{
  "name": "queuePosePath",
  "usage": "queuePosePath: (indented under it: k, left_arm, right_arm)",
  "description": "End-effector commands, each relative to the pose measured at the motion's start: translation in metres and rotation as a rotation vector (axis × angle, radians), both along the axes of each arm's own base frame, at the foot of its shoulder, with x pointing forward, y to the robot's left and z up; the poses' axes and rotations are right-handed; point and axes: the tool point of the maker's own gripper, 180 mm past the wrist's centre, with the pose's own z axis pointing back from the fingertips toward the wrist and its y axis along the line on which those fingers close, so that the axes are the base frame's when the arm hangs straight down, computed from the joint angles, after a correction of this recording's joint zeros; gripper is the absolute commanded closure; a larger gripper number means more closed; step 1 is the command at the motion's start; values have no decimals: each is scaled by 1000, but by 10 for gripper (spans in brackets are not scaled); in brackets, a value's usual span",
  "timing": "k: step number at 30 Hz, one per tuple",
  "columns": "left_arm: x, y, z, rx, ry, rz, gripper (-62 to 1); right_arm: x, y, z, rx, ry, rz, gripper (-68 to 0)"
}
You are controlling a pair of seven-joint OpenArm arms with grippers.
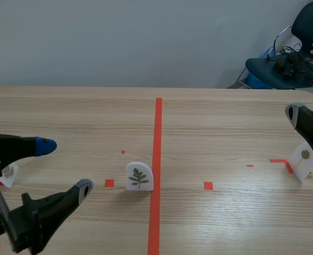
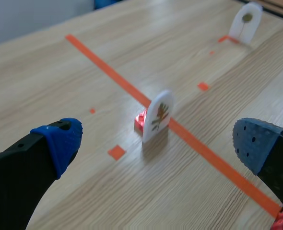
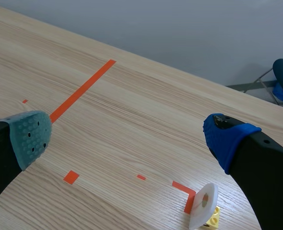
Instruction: Do the leaf sorting experiment
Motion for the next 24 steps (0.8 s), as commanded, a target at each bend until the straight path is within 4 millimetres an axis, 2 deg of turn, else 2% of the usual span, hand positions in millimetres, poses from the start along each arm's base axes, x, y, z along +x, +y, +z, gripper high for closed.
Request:
queuePosePath:
  k: [1, 5, 9, 17, 20, 24]
  left_arm:
    - [12, -1, -4, -35, -21, 22, -623]
    - [20, -12, -39, -37, 8, 7, -623]
    - [31, -33, -60, -46, -3, -18, -623]
    - [65, -77, -80, -11, -62, -53, -623]
    - [67, -86, -88, -2, -47, -70, -623]
    - [63, -89, -91, -5, -47, -74, -623]
  right_arm:
    - [3, 1, 14, 5, -44, 13, -679]
    - [3, 1, 14, 5, -44, 13, -679]
    - [3, 1, 14, 5, -44, 13, -679]
    - [3, 1, 14, 6, -44, 12, -679]
    - [3, 1, 14, 6, -44, 12, -679]
    - [3, 1, 14, 6, -44, 12, -679]
